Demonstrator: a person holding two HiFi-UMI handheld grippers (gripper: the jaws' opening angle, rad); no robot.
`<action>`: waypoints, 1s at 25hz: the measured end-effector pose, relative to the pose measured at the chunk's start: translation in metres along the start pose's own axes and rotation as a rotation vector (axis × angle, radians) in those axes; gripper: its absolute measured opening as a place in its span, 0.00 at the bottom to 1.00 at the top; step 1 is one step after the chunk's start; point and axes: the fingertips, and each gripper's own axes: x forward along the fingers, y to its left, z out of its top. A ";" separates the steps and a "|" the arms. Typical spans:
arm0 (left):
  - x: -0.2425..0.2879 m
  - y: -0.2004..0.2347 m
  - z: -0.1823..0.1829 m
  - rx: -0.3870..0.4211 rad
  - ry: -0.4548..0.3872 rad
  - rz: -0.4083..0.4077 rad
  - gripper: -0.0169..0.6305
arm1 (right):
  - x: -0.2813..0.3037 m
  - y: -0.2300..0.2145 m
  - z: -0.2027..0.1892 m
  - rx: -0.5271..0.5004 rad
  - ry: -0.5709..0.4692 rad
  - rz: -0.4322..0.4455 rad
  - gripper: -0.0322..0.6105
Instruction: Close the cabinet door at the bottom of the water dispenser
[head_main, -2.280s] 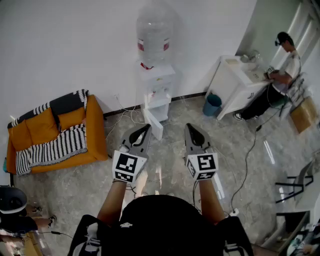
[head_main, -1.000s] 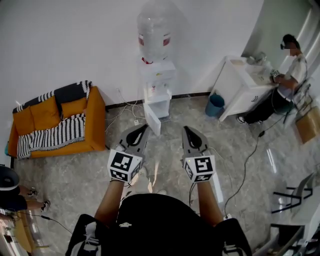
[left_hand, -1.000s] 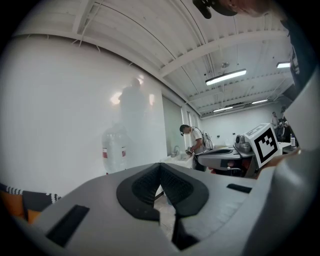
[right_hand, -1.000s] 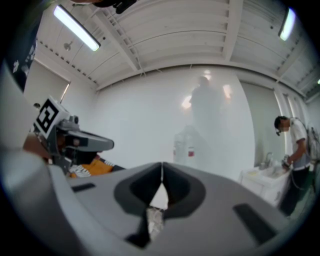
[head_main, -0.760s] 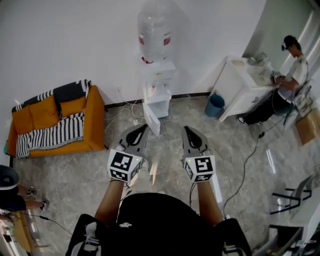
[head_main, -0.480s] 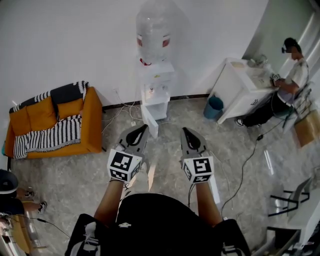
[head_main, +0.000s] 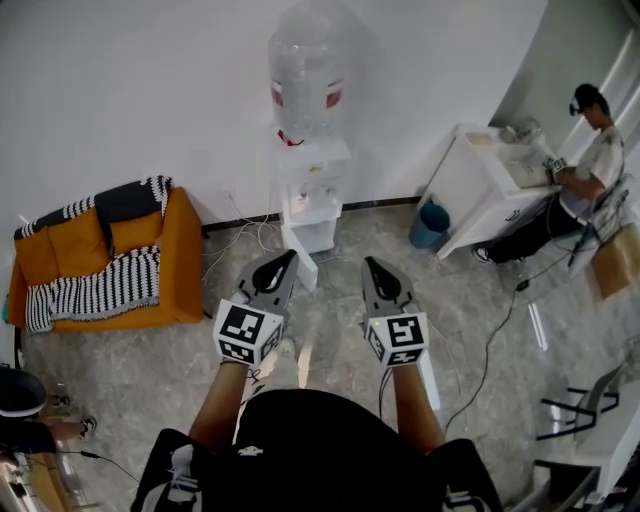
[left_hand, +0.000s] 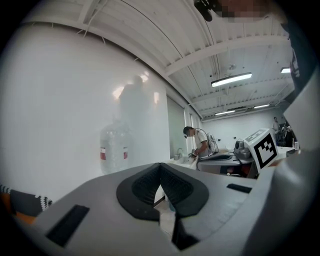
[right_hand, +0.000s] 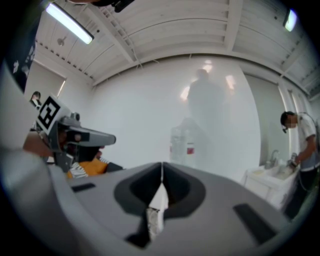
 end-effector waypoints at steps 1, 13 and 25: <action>0.005 0.007 0.000 -0.001 0.003 -0.001 0.04 | 0.009 -0.002 0.001 0.001 0.003 -0.002 0.10; 0.062 0.093 0.007 -0.011 0.014 -0.042 0.04 | 0.110 -0.011 0.018 -0.001 0.030 -0.027 0.11; 0.109 0.170 -0.007 -0.044 0.038 -0.078 0.04 | 0.196 -0.013 0.013 0.001 0.079 -0.054 0.11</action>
